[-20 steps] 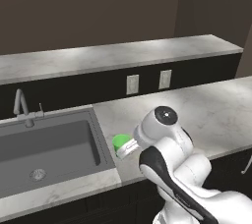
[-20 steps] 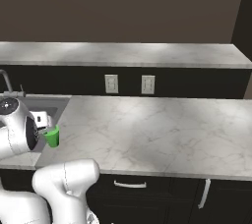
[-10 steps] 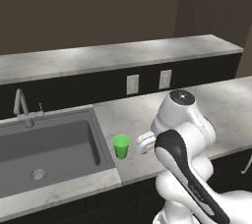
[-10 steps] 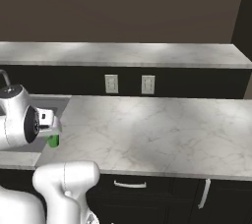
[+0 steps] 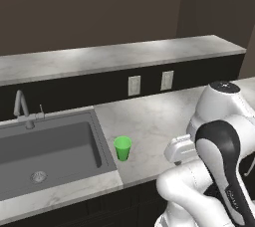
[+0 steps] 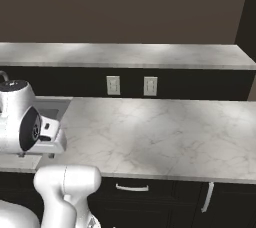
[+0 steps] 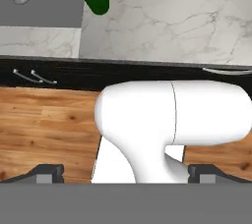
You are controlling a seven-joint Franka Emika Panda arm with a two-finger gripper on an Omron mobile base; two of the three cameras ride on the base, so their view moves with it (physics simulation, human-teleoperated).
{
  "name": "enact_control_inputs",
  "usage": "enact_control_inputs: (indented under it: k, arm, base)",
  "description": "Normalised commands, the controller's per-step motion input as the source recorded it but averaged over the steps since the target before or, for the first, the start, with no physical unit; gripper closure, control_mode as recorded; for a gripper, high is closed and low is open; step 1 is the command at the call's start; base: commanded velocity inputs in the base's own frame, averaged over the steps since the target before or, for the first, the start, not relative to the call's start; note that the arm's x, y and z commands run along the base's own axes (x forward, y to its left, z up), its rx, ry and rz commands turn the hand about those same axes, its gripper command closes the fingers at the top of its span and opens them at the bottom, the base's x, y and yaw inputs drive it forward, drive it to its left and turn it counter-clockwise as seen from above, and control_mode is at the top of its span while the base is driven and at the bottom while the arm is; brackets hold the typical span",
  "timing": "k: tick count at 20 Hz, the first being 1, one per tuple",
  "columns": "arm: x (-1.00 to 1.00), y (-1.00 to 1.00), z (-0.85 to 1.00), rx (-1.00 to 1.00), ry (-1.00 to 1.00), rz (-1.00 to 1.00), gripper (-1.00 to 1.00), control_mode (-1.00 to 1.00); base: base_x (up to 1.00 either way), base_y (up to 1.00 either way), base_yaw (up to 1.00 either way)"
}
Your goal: Pick the cup and bowl from the counter and place them on the counter next to the sink.
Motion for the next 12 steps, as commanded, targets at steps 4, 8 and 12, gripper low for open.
enact_control_inputs:
  k: [4, 8, 12]
  arm:
    - [-0.79, -0.58, 0.0, 0.05, -0.08, -0.07, -1.0, -1.0]
    - [-0.12, -0.36, 0.0, 0.0, -0.08, -0.02, -1.0, -1.0]
    - [0.0, 0.0, 0.0, 0.0, 0.0, 0.0, -1.0, -1.0]
  base:
    - [0.0, 0.0, 0.0]
    - [0.0, 0.0, 0.0]
    - [0.0, 0.0, 0.0]
